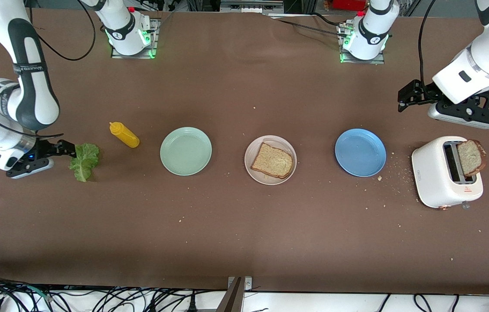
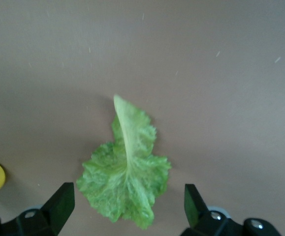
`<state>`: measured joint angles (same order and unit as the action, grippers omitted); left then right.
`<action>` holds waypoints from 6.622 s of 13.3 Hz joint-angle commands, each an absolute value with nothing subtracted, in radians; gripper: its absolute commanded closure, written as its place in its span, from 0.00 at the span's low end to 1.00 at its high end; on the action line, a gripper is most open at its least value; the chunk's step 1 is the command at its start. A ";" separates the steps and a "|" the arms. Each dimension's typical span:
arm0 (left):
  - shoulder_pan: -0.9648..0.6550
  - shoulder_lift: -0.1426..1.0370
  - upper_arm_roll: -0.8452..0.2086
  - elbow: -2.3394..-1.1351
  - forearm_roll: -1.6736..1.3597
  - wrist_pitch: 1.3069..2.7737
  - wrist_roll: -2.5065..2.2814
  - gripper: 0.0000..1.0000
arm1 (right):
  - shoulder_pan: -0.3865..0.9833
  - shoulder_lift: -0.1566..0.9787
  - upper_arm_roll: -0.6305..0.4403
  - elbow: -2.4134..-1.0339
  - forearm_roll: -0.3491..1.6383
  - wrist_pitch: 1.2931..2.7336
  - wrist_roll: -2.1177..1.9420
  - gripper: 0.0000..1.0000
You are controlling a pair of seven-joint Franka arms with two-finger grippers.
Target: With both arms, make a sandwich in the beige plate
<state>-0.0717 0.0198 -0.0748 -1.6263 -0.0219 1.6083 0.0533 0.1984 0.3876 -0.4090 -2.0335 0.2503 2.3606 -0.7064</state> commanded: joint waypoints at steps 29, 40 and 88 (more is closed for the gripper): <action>-0.075 0.025 -0.069 -1.608 -0.037 1.592 0.061 0.00 | 0.215 0.506 -0.397 -1.544 0.262 1.898 -0.721 1.00; -0.075 0.025 -0.069 -1.608 -0.037 1.592 0.061 0.00 | 0.504 0.494 -0.387 -1.216 0.428 1.485 0.347 1.00; -0.058 0.026 -0.069 -1.608 -0.037 1.592 0.061 0.00 | 0.815 0.712 -0.362 -1.169 0.374 1.877 0.797 0.00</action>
